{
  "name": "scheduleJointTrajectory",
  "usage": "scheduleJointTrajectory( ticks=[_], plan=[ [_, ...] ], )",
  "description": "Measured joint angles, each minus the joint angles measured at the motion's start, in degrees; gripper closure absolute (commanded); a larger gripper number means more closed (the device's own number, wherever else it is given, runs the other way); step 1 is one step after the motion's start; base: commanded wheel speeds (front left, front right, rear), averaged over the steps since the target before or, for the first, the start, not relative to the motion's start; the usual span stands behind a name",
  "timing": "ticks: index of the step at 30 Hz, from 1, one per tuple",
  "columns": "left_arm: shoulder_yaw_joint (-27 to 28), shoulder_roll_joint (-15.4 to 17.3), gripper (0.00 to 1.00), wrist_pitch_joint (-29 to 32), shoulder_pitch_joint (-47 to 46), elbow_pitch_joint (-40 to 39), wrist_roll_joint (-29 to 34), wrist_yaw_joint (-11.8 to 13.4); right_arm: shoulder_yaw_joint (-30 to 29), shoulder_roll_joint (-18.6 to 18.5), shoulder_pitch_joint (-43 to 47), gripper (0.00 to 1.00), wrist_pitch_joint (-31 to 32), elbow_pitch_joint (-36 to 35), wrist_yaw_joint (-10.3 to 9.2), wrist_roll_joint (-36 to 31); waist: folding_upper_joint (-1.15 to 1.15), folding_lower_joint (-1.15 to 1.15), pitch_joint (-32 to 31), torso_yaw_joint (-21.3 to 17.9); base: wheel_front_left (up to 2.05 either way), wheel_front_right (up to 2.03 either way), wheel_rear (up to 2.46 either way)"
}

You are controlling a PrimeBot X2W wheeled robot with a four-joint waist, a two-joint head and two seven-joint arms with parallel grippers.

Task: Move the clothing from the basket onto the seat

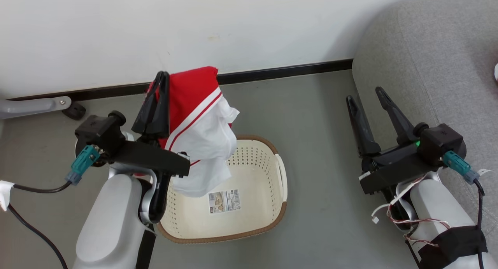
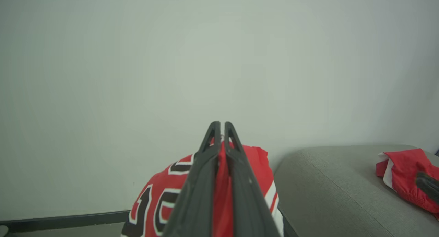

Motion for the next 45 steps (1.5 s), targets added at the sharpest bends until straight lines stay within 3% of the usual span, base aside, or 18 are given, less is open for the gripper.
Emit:
scheduleJointTrajectory(
  ticks=[14, 24, 45],
  plan=[
    [-0.08, 0.88, 1.0, -0.02, -0.21, -14.56, 5.93, 0.36, -0.19, -0.03, 0.27, 0.0, 0.0, 1.82, 0.0, 0.01, 0.01, 0.0, -0.74, 0.31, 0.0, 0.0, 0.0],
    [-2.33, 1.55, 1.0, -0.26, -5.1, -20.53, 9.35, 0.26, -0.15, -0.01, 0.31, 0.0, 0.0, 2.75, 0.0, 0.01, 0.01, 0.0, -1.19, 0.45, 0.0, 0.0, 0.0],
    [-4.28, 1.66, 1.0, -0.43, -8.41, -22.51, 10.79, -0.23, 0.58, 0.08, 0.34, 0.0, 0.0, 3.2, 0.0, 0.29, 0.01, 0.0, -1.49, 0.55, 0.0, 0.0, 0.0]
  ],
)
